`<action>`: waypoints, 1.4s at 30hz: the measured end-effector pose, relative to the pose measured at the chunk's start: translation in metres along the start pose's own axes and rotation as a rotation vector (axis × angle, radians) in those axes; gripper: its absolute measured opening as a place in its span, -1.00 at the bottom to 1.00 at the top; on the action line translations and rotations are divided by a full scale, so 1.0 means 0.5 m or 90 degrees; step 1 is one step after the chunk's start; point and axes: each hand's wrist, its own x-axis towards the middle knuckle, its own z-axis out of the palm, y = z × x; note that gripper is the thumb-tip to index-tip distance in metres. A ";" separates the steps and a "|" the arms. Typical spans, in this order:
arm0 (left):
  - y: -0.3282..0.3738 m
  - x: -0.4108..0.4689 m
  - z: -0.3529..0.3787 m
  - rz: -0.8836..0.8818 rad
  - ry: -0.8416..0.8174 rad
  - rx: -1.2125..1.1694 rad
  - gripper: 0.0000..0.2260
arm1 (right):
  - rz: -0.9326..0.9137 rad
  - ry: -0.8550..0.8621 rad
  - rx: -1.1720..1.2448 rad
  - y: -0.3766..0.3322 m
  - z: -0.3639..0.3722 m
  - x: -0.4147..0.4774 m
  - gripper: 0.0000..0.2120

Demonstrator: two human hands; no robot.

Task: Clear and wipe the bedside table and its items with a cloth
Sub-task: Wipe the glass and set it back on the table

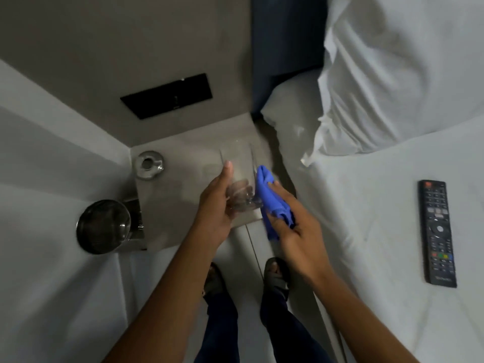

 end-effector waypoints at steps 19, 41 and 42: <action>0.028 -0.021 -0.206 -0.222 -0.161 -0.363 -0.25 | -0.218 -0.136 -0.268 -0.025 0.265 -0.029 -0.25; 0.070 0.186 -0.143 -0.157 0.115 0.129 -0.40 | 0.235 0.145 0.037 0.022 0.203 0.149 -0.57; 0.076 0.216 -0.135 -0.135 0.131 0.147 -0.43 | 0.263 0.178 0.053 0.031 0.180 0.169 -0.59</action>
